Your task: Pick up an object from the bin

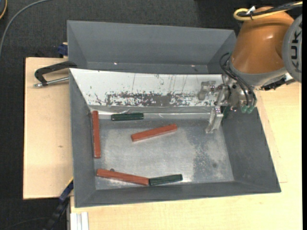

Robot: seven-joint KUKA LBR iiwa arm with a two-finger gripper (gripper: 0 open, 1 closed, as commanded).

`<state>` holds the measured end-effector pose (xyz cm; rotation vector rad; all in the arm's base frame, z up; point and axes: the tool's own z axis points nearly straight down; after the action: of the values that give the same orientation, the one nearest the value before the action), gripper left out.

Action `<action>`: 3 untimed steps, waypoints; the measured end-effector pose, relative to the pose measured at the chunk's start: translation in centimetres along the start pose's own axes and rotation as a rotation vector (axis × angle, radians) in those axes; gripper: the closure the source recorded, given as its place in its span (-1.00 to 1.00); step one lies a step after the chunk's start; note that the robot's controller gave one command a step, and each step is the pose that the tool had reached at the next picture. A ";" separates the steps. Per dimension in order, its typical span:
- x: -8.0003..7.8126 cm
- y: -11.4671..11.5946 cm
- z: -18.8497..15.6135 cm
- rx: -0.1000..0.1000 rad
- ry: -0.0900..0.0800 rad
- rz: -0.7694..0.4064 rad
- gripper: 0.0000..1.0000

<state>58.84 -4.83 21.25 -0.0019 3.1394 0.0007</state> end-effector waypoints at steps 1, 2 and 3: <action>0.2 3.3 11.2 -0.002 0.010 -0.011 -1.00; 1.2 9.8 14.3 -0.004 0.006 -0.116 -1.00; 1.0 9.4 14.2 -0.001 0.002 -0.110 1.00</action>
Offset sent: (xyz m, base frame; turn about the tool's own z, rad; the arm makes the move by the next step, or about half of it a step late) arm 0.0000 0.0307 -0.1080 -0.0092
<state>57.84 4.63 7.09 -0.1750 3.1362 0.0021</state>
